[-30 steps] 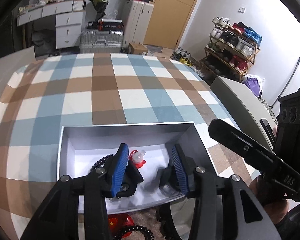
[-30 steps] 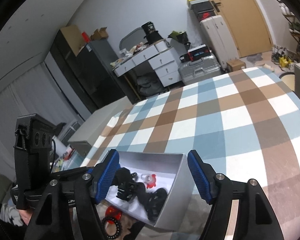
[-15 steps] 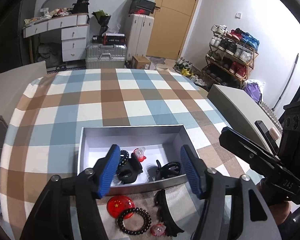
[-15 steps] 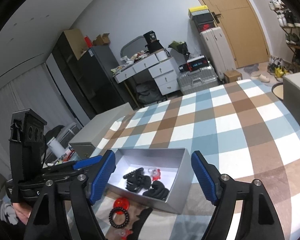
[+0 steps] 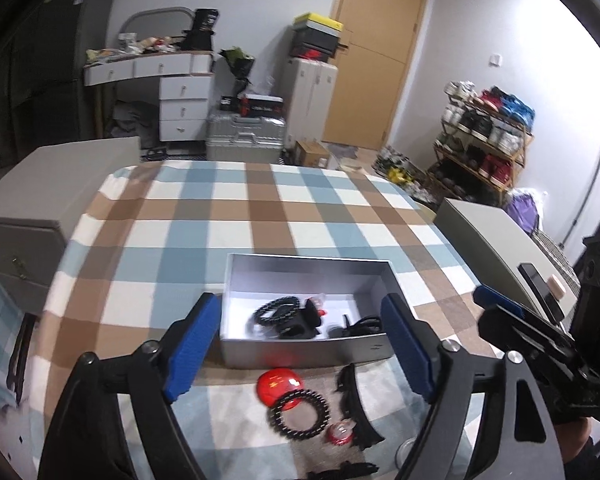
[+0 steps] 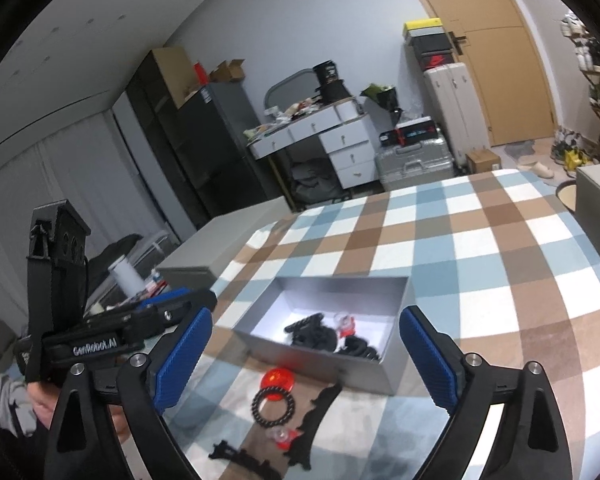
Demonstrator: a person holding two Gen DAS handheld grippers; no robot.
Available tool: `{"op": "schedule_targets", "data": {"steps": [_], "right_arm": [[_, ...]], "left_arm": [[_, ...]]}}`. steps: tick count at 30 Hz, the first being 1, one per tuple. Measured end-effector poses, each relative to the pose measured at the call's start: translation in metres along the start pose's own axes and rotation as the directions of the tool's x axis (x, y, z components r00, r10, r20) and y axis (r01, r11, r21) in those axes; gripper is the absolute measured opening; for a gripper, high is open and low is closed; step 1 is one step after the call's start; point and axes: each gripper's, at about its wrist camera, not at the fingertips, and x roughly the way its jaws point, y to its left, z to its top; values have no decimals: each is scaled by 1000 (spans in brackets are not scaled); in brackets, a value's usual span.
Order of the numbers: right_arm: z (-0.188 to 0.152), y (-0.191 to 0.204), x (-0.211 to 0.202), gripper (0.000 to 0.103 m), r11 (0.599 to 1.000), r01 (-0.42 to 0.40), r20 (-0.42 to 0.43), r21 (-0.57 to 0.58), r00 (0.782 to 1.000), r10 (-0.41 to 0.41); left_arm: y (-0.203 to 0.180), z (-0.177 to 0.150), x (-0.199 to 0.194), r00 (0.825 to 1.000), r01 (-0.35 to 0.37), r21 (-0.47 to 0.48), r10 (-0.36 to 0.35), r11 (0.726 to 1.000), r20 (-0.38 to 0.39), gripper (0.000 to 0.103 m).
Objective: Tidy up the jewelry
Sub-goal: 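Reach the right tool to the second clear red-capped bottle and grasp it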
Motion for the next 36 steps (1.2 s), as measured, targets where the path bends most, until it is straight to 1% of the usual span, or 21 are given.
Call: {"op": "schedule_targets", "data": {"steps": [3, 8, 10, 11, 12, 13, 15, 19, 21, 22, 23, 26, 29, 32, 33, 35, 36], "right_arm": [[-7, 8, -2, 96, 1000, -20, -11, -20, 1000, 20], [-20, 22, 4, 96, 998, -42, -56, -51, 998, 40], [-29, 29, 10, 95, 996, -54, -95, -76, 994, 47], [-34, 33, 14, 95, 994, -59, -120, -89, 992, 48], [-38, 35, 17, 95, 993, -63, -137, -99, 989, 49], [-45, 40, 23, 95, 991, -69, -167, -117, 985, 49], [-56, 44, 29, 92, 987, -74, -201, -141, 979, 45], [-72, 50, 43, 78, 981, -76, -266, -179, 964, 26], [-78, 53, 48, 77, 977, -74, -285, -198, 958, 15], [-81, 54, 52, 74, 975, -65, -293, -211, 956, 0], [-83, 54, 55, 69, 974, -62, -301, -220, 954, -8], [-89, 56, 62, 61, 969, -50, -327, -240, 945, -32], [-92, 58, 66, 57, 965, -36, -336, -260, 940, -55], [-94, 59, 68, 53, 961, -27, -340, -274, 938, -70], [-94, 60, 69, 50, 960, -24, -340, -278, 937, -75], [-95, 60, 70, 30, 958, -27, -348, -284, 934, -78], [-95, 60, 72, 28, 957, -19, -350, -290, 933, -87]], "left_arm": [[12, -7, -4, 1000, -29, -23, 29, 999, 5, 82], [28, -23, -8, 998, -68, -43, 67, 997, -15, 84], [35, -33, -8, 994, -106, -49, 105, 993, -26, 89], [37, -37, -9, 992, -122, -52, 120, 991, -34, 94], [40, -41, -10, 991, -129, -53, 127, 990, -41, 95], [45, -47, -9, 990, -138, -54, 135, 989, -49, 96], [53, -56, -8, 984, -166, -62, 162, 984, -70, 96], [68, -73, -9, 977, -192, -100, 181, 976, -111, 96], [75, -82, -10, 973, -203, -107, 188, 973, -137, 96], [78, -86, -10, 971, -207, -107, 191, 972, -146, 96], [81, -89, -11, 968, -215, -109, 197, 971, -156, 96], [87, -96, -15, 965, -224, -122, 203, 967, -167, 96], [92, -100, -17, 963, -230, -137, 205, 963, -175, 96], [94, -103, -17, 964, -222, -143, 195, 964, -183, 96], [94, -104, -17, 964, -219, -145, 191, 965, -184, 96], [94, -103, -16, 965, -211, -145, 183, 967, -186, 96], [94, -102, -15, 966, -207, -143, 179, 968, -187, 96]]}}
